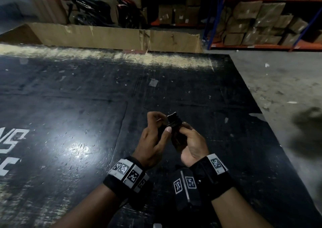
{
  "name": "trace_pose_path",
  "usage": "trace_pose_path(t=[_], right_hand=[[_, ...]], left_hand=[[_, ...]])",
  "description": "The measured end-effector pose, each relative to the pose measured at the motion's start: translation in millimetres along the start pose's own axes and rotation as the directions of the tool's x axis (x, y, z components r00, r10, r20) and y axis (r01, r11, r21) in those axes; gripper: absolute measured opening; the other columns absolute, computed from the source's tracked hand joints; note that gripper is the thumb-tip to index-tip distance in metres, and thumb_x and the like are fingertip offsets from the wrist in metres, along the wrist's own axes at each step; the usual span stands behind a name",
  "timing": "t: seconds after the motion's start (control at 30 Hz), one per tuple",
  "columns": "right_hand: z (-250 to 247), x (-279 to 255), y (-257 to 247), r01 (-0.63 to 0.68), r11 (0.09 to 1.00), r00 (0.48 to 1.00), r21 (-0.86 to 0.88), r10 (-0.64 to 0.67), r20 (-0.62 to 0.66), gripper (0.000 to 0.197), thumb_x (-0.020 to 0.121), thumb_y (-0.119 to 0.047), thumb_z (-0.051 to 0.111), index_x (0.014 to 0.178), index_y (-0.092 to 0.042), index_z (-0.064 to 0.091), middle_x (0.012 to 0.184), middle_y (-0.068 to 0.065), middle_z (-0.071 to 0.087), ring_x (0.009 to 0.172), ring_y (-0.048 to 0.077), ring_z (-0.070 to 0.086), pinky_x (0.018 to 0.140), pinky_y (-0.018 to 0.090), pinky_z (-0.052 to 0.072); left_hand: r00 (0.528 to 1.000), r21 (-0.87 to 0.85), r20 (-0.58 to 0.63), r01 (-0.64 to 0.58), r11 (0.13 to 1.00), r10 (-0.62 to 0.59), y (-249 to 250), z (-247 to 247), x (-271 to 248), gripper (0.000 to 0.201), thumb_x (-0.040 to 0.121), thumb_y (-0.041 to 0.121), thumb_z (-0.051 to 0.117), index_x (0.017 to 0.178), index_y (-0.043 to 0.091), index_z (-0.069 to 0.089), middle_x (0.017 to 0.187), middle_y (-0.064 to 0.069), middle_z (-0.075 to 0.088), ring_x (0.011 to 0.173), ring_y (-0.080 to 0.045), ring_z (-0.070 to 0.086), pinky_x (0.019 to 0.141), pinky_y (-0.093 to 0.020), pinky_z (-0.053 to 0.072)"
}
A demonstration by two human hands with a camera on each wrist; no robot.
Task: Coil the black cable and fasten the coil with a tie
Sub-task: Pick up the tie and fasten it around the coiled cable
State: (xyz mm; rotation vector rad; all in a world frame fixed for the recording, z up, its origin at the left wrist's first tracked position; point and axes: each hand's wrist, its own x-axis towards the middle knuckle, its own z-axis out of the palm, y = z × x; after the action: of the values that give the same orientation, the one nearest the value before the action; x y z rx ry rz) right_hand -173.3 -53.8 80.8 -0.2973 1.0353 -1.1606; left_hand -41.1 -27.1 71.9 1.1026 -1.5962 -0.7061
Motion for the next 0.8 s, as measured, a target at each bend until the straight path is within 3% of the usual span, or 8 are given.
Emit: trace_pose_path(t=[0.17, 0.23, 0.33, 0.4, 0.47, 0.6, 0.7, 0.8], right_hand=[[-9, -1, -4, -0.011, 0.997, 0.996, 0.072, 0.004, 0.091, 0.029, 0.089, 0.003, 0.057, 0.113, -0.014, 0.059, 0.103, 0.016, 0.071, 0.092, 0.027, 0.069, 0.092, 0.04, 0.049], [-11, -3, -8, 0.019, 0.997, 0.995, 0.069, -0.026, 0.101, 0.026, 0.09, 0.005, 0.055, 0.108, -0.013, 0.06, 0.099, 0.015, 0.072, 0.09, 0.027, 0.069, 0.087, 0.038, 0.051], [-10, -9, -15, 0.093, 0.995, 0.989, 0.03, -0.095, 0.11, 0.024, 0.089, 0.009, 0.056, 0.103, -0.01, 0.06, 0.09, 0.013, 0.073, 0.077, 0.021, 0.072, 0.071, 0.03, 0.055], [-11, -15, -19, 0.164, 0.985, 0.981, -0.058, -0.157, 0.114, 0.023, 0.088, 0.007, 0.063, 0.104, -0.008, 0.058, 0.086, 0.014, 0.074, 0.067, 0.018, 0.071, 0.065, 0.027, 0.056], [-13, -21, -21, 0.3, 0.926, 0.952, -0.23, -0.276, 0.13, 0.022, 0.085, 0.002, 0.072, 0.1, -0.006, 0.057, 0.081, 0.016, 0.076, 0.059, 0.018, 0.069, 0.06, 0.028, 0.056], [-21, -22, -24, 0.637, 0.454, 0.749, -0.623, -0.557, 0.36, 0.014, 0.081, -0.006, 0.078, 0.09, -0.008, 0.067, 0.08, 0.003, 0.075, 0.07, 0.012, 0.073, 0.065, 0.024, 0.06], [-28, -21, -26, 0.73, 0.131, 0.593, -0.671, -0.608, 0.527, 0.015, 0.08, -0.009, 0.077, 0.092, -0.017, 0.07, 0.087, -0.009, 0.072, 0.081, 0.004, 0.07, 0.071, 0.012, 0.054], [-33, -17, -30, 0.756, -0.11, 0.453, -0.645, -0.623, 0.638, 0.015, 0.082, -0.009, 0.075, 0.095, -0.015, 0.073, 0.09, -0.007, 0.069, 0.078, 0.0, 0.063, 0.071, 0.009, 0.05]], left_hand=[[0.992, -0.076, 0.063, 0.113, 0.991, -0.108, -2, 0, -1, 0.029, 0.104, 0.023, 0.052, 0.133, 0.018, 0.048, 0.105, 0.013, 0.071, 0.097, -0.014, 0.071, 0.087, -0.059, 0.06], [0.99, -0.064, 0.072, 0.123, 0.99, -0.118, -2, 0, 0, 0.033, 0.105, 0.026, 0.051, 0.138, 0.022, 0.053, 0.105, 0.015, 0.073, 0.098, -0.015, 0.071, 0.087, -0.062, 0.059], [0.988, -0.125, 0.063, 0.15, 0.981, -0.143, -2, 2, 2, 0.035, 0.106, 0.024, 0.05, 0.139, 0.026, 0.061, 0.127, -0.001, 0.073, 0.118, -0.026, 0.07, 0.094, -0.063, 0.057], [0.982, -0.167, 0.052, 0.186, 0.968, -0.179, -5, 3, 4, 0.035, 0.105, 0.023, 0.05, 0.137, 0.023, 0.064, 0.122, 0.001, 0.075, 0.111, -0.017, 0.071, 0.089, -0.056, 0.06], [0.982, -0.168, 0.011, 0.188, 0.968, -0.189, -9, 3, 6, 0.035, 0.103, 0.022, 0.051, 0.134, 0.015, 0.067, 0.107, 0.009, 0.076, 0.09, 0.001, 0.068, 0.077, -0.032, 0.056], [0.98, -0.231, 0.011, 0.197, 0.953, -0.2, -12, 4, 9, 0.03, 0.105, 0.007, 0.05, 0.13, 0.003, 0.067, 0.107, 0.006, 0.075, 0.089, 0.006, 0.066, 0.08, -0.014, 0.047], [0.973, -0.244, 0.048, 0.23, 0.942, -0.225, -13, 5, 11, 0.029, 0.105, 0.002, 0.048, 0.127, 0.002, 0.068, 0.083, 0.023, 0.072, 0.073, 0.01, 0.06, 0.07, -0.009, 0.043], [0.97, -0.228, 0.098, 0.24, 0.944, -0.223, -12, 2, 13, 0.031, 0.102, 0.012, 0.05, 0.126, 0.007, 0.069, 0.069, 0.026, 0.066, 0.065, 0.008, 0.053, 0.065, -0.01, 0.041]])
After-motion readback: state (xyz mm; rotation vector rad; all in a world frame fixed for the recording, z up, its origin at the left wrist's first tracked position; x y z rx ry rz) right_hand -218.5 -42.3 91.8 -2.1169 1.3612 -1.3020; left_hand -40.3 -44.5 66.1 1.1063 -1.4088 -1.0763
